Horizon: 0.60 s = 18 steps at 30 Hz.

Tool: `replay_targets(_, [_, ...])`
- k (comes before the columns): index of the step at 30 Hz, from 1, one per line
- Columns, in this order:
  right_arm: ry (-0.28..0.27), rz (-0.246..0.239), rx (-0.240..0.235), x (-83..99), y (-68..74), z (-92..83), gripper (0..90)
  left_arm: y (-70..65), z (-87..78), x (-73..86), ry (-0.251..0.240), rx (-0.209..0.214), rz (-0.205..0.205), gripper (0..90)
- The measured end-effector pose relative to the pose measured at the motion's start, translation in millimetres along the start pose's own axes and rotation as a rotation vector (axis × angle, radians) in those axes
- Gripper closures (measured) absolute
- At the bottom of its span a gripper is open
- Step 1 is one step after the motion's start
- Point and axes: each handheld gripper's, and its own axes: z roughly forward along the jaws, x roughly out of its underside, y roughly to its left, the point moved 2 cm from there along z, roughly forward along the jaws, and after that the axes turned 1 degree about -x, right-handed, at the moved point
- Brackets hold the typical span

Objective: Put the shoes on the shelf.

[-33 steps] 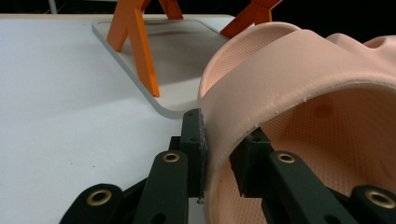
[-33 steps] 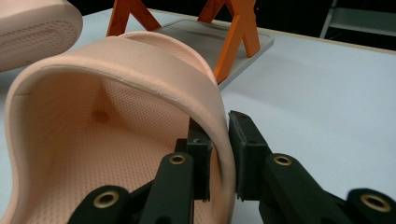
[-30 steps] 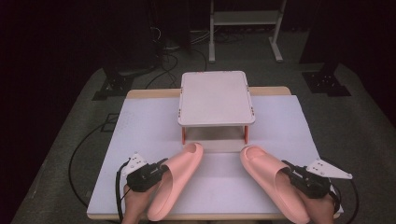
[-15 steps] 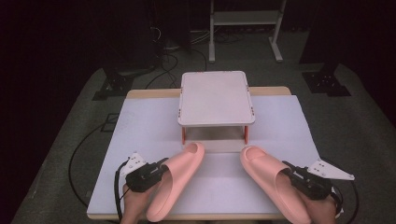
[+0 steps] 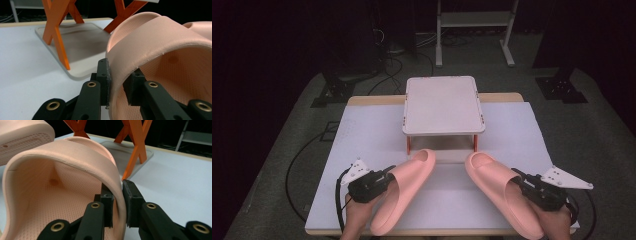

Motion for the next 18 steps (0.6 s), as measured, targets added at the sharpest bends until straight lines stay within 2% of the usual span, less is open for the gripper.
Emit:
replay_targets(12, [-0.049,-0.023,-0.013,-25.4,6.0,-11.6,79.0,-10.2,-2.1,-29.0,-0.016,0.027,0.06,76.2])
replay_targets(18, [-0.071,-0.037,-0.012,-41.5,8.2,-16.2,79.3,-11.3,-6.7,-42.7,-0.038,0.039,0.066,76.2])
